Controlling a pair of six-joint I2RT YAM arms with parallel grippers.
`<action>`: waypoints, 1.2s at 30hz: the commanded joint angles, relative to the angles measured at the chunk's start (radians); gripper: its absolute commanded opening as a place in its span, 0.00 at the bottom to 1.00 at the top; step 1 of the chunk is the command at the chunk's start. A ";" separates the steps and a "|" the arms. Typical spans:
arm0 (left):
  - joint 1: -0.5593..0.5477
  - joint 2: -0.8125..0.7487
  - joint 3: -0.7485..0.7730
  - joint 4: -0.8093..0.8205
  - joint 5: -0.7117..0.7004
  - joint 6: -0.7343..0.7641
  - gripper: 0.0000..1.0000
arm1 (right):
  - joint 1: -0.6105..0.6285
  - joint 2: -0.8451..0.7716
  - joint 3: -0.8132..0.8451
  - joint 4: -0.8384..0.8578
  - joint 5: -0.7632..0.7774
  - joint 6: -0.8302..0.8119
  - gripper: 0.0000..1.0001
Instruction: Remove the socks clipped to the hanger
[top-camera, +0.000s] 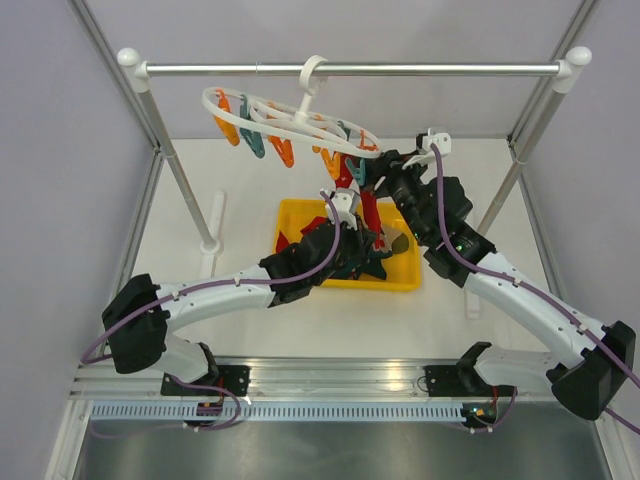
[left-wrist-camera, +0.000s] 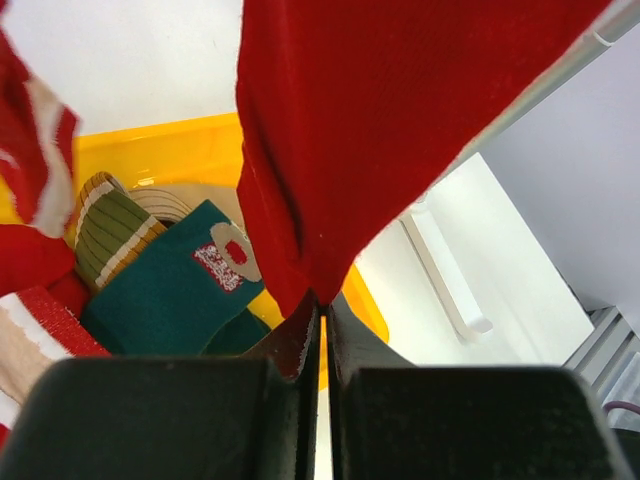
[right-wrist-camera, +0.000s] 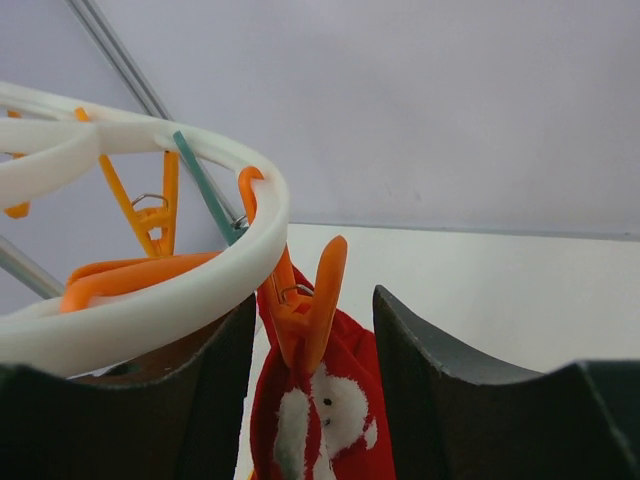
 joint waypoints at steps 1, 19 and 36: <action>-0.014 0.010 0.023 -0.004 0.007 -0.029 0.02 | 0.002 -0.012 0.002 0.099 0.040 -0.004 0.55; -0.024 0.017 0.026 -0.004 0.006 -0.027 0.02 | 0.001 0.032 0.030 0.118 0.085 -0.008 0.41; -0.014 -0.010 0.026 -0.010 -0.037 -0.006 0.02 | 0.002 0.025 0.048 0.098 0.065 -0.007 0.01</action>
